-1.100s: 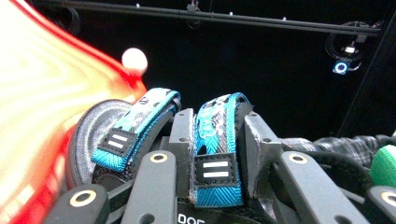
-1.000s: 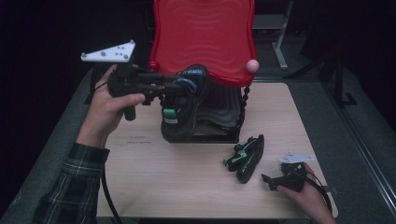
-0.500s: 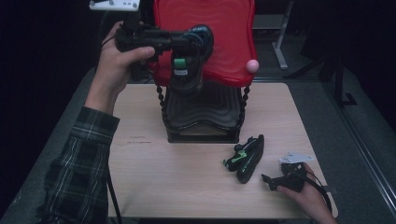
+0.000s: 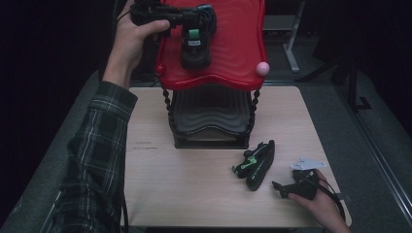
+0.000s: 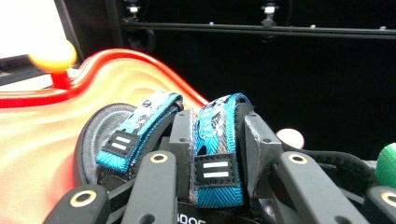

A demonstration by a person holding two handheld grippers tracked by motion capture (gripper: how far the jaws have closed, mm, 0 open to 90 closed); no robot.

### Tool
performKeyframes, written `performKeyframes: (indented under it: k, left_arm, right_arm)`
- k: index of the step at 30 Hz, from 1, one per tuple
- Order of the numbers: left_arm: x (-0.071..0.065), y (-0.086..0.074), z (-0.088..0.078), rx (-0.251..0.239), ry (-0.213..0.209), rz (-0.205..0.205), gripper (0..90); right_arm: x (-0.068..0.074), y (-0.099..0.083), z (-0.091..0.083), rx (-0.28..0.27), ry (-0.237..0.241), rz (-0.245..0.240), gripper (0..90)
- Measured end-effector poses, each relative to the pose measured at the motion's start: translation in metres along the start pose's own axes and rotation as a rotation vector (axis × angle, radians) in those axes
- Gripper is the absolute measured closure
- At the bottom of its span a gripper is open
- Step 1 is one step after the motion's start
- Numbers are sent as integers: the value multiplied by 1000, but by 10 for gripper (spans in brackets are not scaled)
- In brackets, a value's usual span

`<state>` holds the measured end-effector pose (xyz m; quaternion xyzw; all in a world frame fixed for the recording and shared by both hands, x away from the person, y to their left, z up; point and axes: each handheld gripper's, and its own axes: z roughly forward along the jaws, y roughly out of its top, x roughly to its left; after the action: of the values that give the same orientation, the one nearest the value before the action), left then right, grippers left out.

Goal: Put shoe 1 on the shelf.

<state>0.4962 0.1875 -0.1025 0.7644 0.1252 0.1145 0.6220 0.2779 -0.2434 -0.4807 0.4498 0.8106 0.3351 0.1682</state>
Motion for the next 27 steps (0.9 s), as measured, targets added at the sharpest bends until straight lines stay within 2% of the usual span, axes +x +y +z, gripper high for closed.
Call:
performKeyframes:
  k: [6, 8, 12, 15, 21, 24, 26, 27]
  left_arm:
    - [10, -2, 6, 4, 22, 10, 684]
    - [9, -4, 8, 12, 17, 15, 683]
    - [2, -4, 13, 61, 25, 45, 682]
    - [-2, -11, 15, 63, 23, 44, 681]
    - [-3, -14, 12, 58, 23, 50, 674]
    - [-4, -12, 8, 57, 37, 56, 577]
    - [-4, -13, 4, 51, 18, 40, 479]
    - [-4, -13, 2, 60, 25, 38, 479]
  right_arm:
    - [0, 0, 0, 0, 1, 0, 0]
    - [0, 0, 0, 1, 3, -3, 0]
    - [0, 0, 0, 0, 4, -4, 0]
    - [0, 0, 0, 0, 5, -6, 0]
    - [0, 0, 0, 0, 5, -6, 0]
    - [0, 0, 0, 0, 4, -6, 0]
    - [0, -1, 0, 0, 3, -6, 0]
    - [0, -1, 0, 0, 3, -6, 0]
